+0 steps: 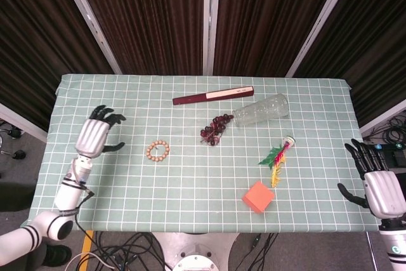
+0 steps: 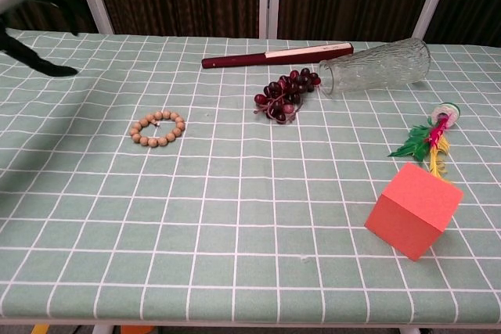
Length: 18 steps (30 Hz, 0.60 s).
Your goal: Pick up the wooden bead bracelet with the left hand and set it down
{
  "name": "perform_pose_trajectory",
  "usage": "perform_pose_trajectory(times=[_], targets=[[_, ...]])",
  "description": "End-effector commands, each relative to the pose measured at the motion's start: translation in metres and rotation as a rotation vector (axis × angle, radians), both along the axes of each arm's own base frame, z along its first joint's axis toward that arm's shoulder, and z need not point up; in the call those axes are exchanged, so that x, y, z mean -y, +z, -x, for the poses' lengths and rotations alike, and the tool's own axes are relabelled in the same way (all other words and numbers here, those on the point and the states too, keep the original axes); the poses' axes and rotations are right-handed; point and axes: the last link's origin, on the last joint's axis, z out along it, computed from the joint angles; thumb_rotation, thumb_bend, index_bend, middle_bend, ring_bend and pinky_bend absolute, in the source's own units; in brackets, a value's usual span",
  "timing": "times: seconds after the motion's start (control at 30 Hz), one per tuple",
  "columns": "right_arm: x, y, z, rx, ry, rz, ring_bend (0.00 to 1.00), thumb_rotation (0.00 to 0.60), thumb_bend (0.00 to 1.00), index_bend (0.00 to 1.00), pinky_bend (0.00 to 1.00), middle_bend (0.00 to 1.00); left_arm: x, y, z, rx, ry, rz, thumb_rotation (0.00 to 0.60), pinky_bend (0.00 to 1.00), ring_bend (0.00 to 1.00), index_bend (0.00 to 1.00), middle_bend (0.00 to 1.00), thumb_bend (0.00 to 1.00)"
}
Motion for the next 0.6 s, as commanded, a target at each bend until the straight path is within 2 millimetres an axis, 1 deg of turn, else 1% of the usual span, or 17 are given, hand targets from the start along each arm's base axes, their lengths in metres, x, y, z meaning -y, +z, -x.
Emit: perform_pose_trajectory(times=[0.03,0.1,0.13,0.2,0.23,0.3,0.33,0.43,0.53,0.6], targets=[[0.005,0.002,0.004,-0.001,-0.021,-0.02,0.0,0.6,0.17,0.0,0.0,0.0,0.019,0.053,0.039,-0.046,0.128,-0.13,0.6,0.16,0.2,0.32,0.38,0.09],[0.007,0.002,0.006,0.009,-0.026,-0.023,0.0,0.6,0.17,0.0,0.0,0.0,0.034,0.07,0.056,-0.054,0.185,-0.158,0.6,0.16,0.2,0.33,0.38,0.09],[0.009,0.001,0.007,0.015,-0.03,-0.026,0.0,0.6,0.17,0.0,0.0,0.0,0.047,0.079,0.066,-0.058,0.22,-0.169,0.6,0.16,0.2,0.33,0.38,0.09],[0.011,0.0,0.008,0.019,-0.033,-0.03,0.0,0.6,0.17,0.0,0.0,0.0,0.067,0.089,0.081,-0.084,0.272,-0.169,0.6,0.15,0.2,0.33,0.38,0.09],[0.011,-0.002,0.009,0.021,-0.032,-0.033,0.0,0.6,0.18,0.0,0.0,0.0,0.081,0.094,0.089,-0.111,0.308,-0.161,0.6,0.15,0.2,0.33,0.38,0.09],[0.011,-0.004,0.009,0.018,-0.029,-0.037,0.0,0.6,0.18,0.0,0.0,0.0,0.102,0.099,0.097,-0.136,0.352,-0.148,0.6,0.13,0.2,0.33,0.37,0.09],[0.011,-0.005,0.008,0.014,-0.025,-0.037,0.0,0.6,0.18,0.0,0.0,0.0,0.115,0.1,0.1,-0.137,0.377,-0.142,0.6,0.13,0.2,0.33,0.37,0.09],[0.01,-0.007,0.006,0.008,-0.018,-0.035,0.0,0.6,0.18,0.0,0.0,0.0,0.143,0.1,0.101,-0.123,0.413,-0.121,0.6,0.12,0.2,0.33,0.37,0.09],[0.01,-0.009,0.004,0.003,-0.008,-0.035,0.0,0.6,0.18,0.0,0.0,0.0,0.161,0.097,0.097,-0.107,0.413,-0.114,0.6,0.12,0.2,0.33,0.37,0.09],[0.01,-0.01,0.002,0.002,0.001,-0.037,0.0,0.6,0.18,0.0,0.0,0.0,0.168,0.095,0.092,-0.077,0.399,-0.11,0.6,0.12,0.2,0.33,0.37,0.09]])
